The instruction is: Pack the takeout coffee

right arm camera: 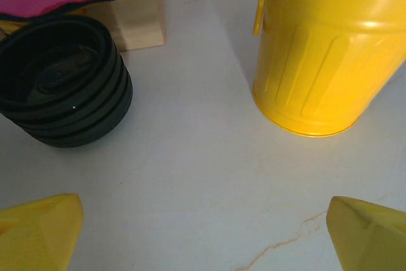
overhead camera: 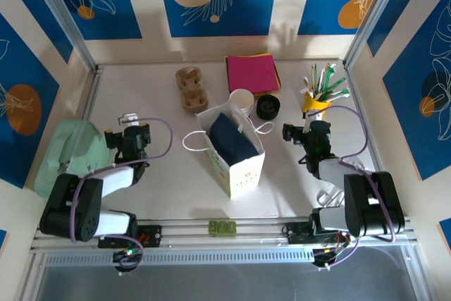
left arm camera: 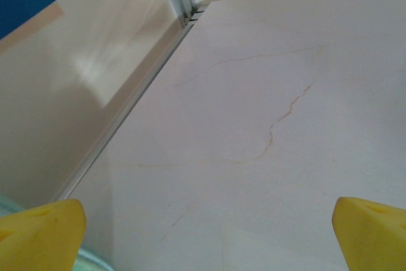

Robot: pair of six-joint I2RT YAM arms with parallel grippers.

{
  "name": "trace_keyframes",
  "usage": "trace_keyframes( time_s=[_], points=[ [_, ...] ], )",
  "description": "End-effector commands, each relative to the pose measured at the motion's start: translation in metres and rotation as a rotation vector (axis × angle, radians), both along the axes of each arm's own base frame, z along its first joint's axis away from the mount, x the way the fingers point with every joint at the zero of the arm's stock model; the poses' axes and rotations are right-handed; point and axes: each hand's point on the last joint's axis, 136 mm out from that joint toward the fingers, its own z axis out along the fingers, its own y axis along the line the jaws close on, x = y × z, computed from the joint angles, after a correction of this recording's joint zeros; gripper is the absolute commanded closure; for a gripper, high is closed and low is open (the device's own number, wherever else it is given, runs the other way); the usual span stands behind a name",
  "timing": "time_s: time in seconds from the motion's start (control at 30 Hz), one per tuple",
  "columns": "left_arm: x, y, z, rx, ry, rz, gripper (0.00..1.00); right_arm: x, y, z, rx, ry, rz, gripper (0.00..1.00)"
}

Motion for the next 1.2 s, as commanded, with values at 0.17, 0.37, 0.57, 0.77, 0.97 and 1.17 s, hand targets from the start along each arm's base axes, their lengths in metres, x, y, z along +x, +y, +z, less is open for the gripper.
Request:
trace_keyframes(
  time_s=[0.17, 0.37, 0.57, 0.77, 0.97, 1.17],
  points=[
    [0.022, -0.021, 0.002, -0.117, -0.15, -0.174, 0.01, 0.016, 0.011, 0.019, 0.049, -0.188, 0.092, 0.01],
    [0.027, -0.03, -0.003, -0.122, -0.115, -0.22, 0.01, 0.026, 0.021, 0.005, 0.024, -0.143, 0.132, 0.01],
    [0.029, -0.038, -0.005, -0.119, -0.111, -0.273, 0.01, 0.031, 0.013, 0.003, 0.072, -0.101, 0.115, 0.01],
    [0.031, -0.047, -0.016, -0.125, -0.087, -0.323, 0.01, 0.031, 0.013, 0.002, 0.091, -0.094, 0.127, 0.01],
    [0.033, -0.046, -0.019, -0.119, -0.1, -0.32, 0.01, 0.031, 0.013, 0.002, 0.092, -0.095, 0.127, 0.01],
    [0.037, -0.046, -0.02, -0.121, -0.074, -0.315, 0.01, 0.031, 0.013, 0.003, 0.09, -0.096, 0.128, 0.01]
  ],
)
